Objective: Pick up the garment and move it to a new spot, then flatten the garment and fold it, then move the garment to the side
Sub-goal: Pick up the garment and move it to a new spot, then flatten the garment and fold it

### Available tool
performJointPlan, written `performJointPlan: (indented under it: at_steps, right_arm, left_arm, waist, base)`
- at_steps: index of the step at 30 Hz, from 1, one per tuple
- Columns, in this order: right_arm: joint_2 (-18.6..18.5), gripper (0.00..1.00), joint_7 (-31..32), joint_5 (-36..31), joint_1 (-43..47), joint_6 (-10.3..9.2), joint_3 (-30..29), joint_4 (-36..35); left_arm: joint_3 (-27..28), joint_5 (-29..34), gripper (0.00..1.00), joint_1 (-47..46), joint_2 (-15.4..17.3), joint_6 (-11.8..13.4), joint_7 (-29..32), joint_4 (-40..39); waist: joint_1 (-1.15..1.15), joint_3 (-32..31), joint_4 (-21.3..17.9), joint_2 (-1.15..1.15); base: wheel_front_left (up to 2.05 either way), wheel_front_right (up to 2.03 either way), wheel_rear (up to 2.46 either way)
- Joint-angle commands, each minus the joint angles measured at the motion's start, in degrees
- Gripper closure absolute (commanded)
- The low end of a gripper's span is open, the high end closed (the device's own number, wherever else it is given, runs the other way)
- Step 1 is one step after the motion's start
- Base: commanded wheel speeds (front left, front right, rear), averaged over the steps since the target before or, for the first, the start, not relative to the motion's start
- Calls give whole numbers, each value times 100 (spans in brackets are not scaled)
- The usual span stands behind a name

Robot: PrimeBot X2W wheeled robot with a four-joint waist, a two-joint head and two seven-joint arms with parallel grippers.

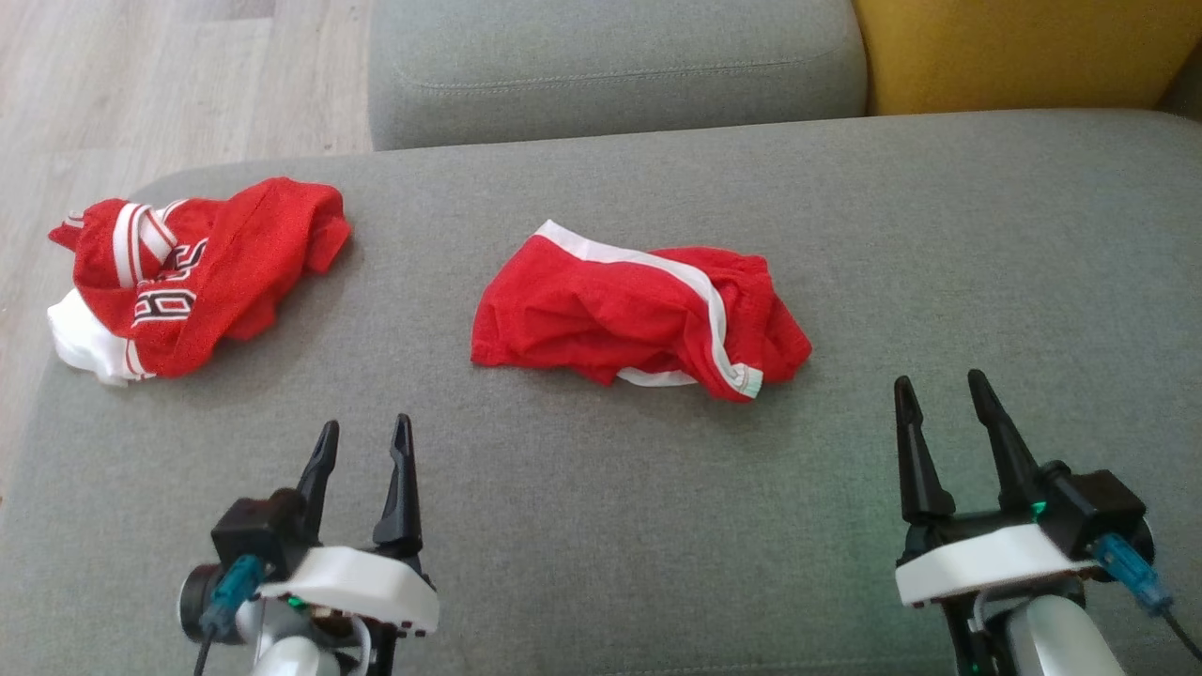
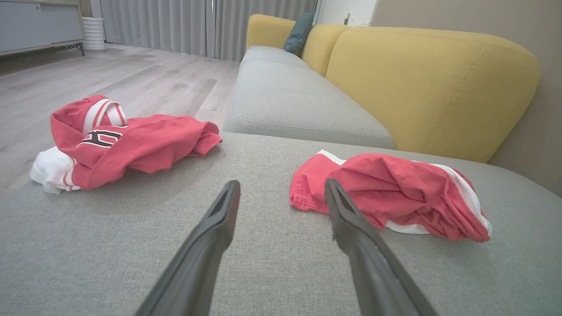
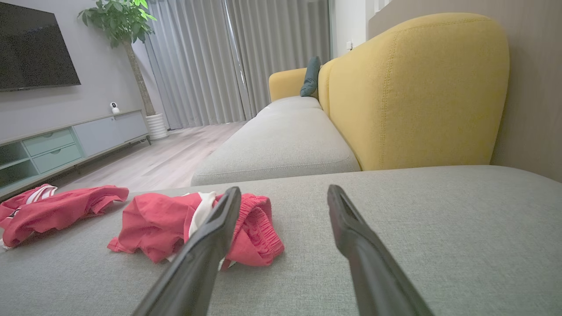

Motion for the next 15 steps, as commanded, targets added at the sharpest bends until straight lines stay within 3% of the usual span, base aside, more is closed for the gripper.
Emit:
performJointPlan:
  at_steps: [1,15]
  right_arm:
    - [-23,0,-62,18,-90,43,142,-147]
    - [-23,0,-62,-6,-115,43,122,-118]
  left_arm:
    - [255,70,0,-170,0,-43,-71,-179]
    - [441,261,0,-131,-165,-232,-71,-32]
  waist:
    - [0,0,7,0]
    - [0,22,39,0]
  base:
    - [0,0,0]
    - [0,0,0]
